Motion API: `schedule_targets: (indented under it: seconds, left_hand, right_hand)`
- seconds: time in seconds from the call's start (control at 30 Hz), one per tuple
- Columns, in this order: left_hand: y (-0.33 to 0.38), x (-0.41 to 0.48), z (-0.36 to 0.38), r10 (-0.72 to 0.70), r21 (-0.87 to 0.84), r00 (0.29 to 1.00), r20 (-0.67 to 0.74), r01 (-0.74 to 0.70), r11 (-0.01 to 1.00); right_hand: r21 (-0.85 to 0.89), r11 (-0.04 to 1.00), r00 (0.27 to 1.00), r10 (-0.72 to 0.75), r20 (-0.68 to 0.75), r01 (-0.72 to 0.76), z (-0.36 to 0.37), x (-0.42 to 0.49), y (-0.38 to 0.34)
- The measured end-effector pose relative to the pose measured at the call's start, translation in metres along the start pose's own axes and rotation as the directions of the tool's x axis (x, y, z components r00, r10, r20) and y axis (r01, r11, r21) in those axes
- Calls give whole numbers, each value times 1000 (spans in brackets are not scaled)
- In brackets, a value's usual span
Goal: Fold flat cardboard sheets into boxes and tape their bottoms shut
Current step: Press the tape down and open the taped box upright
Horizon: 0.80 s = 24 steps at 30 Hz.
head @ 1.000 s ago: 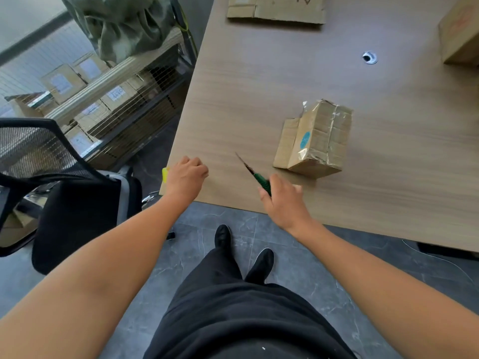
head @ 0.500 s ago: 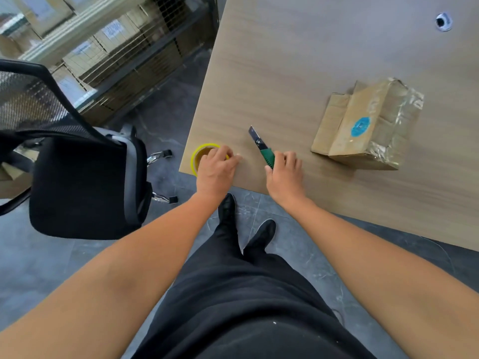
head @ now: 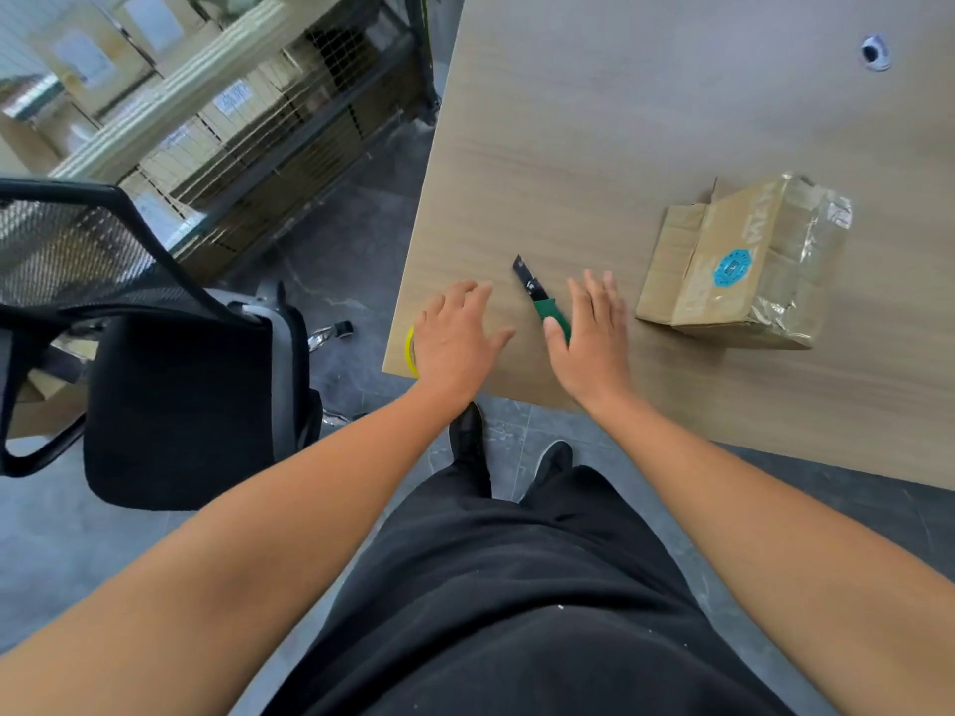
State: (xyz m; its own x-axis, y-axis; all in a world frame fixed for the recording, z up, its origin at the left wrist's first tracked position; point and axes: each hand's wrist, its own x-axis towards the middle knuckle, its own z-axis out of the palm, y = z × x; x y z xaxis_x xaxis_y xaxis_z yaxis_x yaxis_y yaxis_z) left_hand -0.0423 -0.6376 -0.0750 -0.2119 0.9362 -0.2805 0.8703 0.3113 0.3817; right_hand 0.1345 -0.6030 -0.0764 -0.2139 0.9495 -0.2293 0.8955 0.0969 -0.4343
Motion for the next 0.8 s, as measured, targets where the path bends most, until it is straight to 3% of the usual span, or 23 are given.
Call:
schedule_targets:
  seconds: [0.1,0.3,0.4,0.5,0.67,0.8]
  left_hand:
    - [16,6,-18,75,-2,997,-29,-75,997]
    - [114,35,-28,357,-67,929,-97,-364,929]
    - [192,55,-20,497,-115,862,-103,-507,855]
    - [261,72,-8,568,-154,818,-92,-575,804]
    - [317,115,21,516,-203,855,47,-498,843]
    - [319,127,44,367,-462,923,118,-276,843]
  right_hand:
    - [124,990,989,-49,-143,67,-45,-10,-1]
    - [249,969,915,106,-390,-6,-142,-13,66]
    - [298,951,901,202,-385,-86,-175,0,120]
    - [337,938,916,206,-343,-85,-194,19,161]
    - [519,853,966,176,-190,-54,-194,62,204]
    - [687,723,995,95,1,-69,-176,87,213]
